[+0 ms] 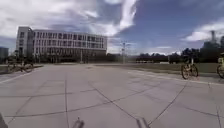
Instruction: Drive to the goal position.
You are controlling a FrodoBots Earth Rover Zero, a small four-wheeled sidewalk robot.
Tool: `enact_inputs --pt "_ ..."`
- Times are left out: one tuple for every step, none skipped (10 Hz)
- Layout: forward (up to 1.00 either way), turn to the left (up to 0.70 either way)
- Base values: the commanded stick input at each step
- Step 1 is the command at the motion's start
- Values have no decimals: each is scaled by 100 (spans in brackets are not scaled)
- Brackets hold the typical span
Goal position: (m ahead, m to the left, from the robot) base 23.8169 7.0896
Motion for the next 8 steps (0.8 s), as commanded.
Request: enact_inputs --pt "70 29" --pt "70 35" --pt "70 35" --pt "70 35" --pt "70 27" --pt "70 10" --pt "39 0" --pt "0 0"
